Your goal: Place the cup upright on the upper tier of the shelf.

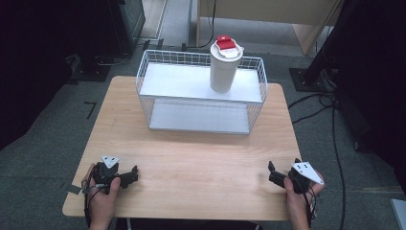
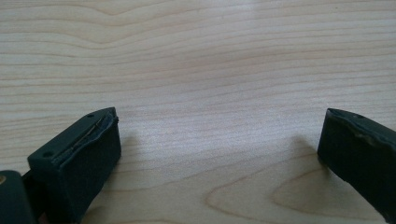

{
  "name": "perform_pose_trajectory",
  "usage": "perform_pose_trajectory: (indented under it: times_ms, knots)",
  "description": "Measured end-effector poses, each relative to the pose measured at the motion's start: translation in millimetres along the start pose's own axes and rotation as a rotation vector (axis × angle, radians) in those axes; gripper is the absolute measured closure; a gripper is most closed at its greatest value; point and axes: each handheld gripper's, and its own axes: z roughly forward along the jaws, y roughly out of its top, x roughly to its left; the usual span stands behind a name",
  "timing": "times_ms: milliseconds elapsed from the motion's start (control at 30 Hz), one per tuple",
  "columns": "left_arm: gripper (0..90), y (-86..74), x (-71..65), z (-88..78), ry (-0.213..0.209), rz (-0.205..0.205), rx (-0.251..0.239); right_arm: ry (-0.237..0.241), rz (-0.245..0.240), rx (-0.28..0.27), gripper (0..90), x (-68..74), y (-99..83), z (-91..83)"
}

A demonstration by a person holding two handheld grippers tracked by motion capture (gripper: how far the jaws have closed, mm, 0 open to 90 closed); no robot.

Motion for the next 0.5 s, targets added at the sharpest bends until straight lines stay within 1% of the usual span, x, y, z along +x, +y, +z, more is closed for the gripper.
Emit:
perform_pose_trajectory:
  times_ms: [33, 67, 167, 200, 233, 267, 300, 333, 400, 433, 500]
  knots:
    - [0.0, 0.0, 0.0, 0.0, 0.000, 0.000, 0.000, 0.000, 0.006, 0.016, 0.0, -3.7, -2.3, -1.2]
    - [0.0, 0.0, 0.1, 0.0, 0.000, 0.001, 0.000, 0.002, 0.009, 0.022, 0.0, -5.1, -2.7, -2.2]
    - [0.0, 0.0, 0.1, 0.0, 0.000, 0.001, 0.000, 0.006, 0.016, 0.064, 0.0, -8.3, -3.9, -3.6]
    - [0.0, 0.0, 0.1, 0.0, 0.001, 0.001, 0.000, 0.010, 0.017, 0.086, 0.0, -9.5, -4.4, -4.0]
    - [0.0, 0.0, 0.1, 0.0, 0.000, 0.001, 0.000, 0.004, 0.019, 0.126, 0.0, -10.5, -4.8, -3.7]
    - [0.0, 0.0, 0.1, 0.0, 0.000, 0.001, 0.000, 0.004, 0.019, 0.126, 0.0, -10.5, -4.8, -3.7]
    - [0.0, 0.0, 0.1, 0.0, 0.001, 0.001, 0.000, -0.012, 0.012, 0.178, 0.0, -13.0, -6.5, -4.2]
    - [0.0, 0.0, 0.1, 0.0, 0.001, 0.001, 0.000, -0.009, 0.014, 0.196, 0.0, -13.8, -7.1, -4.6]
    - [0.0, -0.1, 0.1, 0.0, 0.001, 0.001, 0.000, -0.021, 0.019, 0.257, 0.0, -15.5, -8.8, -4.4]
    - [0.0, 0.0, 0.1, 0.0, 0.001, 0.001, 0.000, -0.017, 0.023, 0.278, 0.0, -15.9, -9.5, -4.5]
    - [0.0, 0.0, 0.1, 0.0, 0.001, 0.002, 0.000, -0.008, 0.013, 0.284, 0.0, -15.7, -10.7, -6.1]
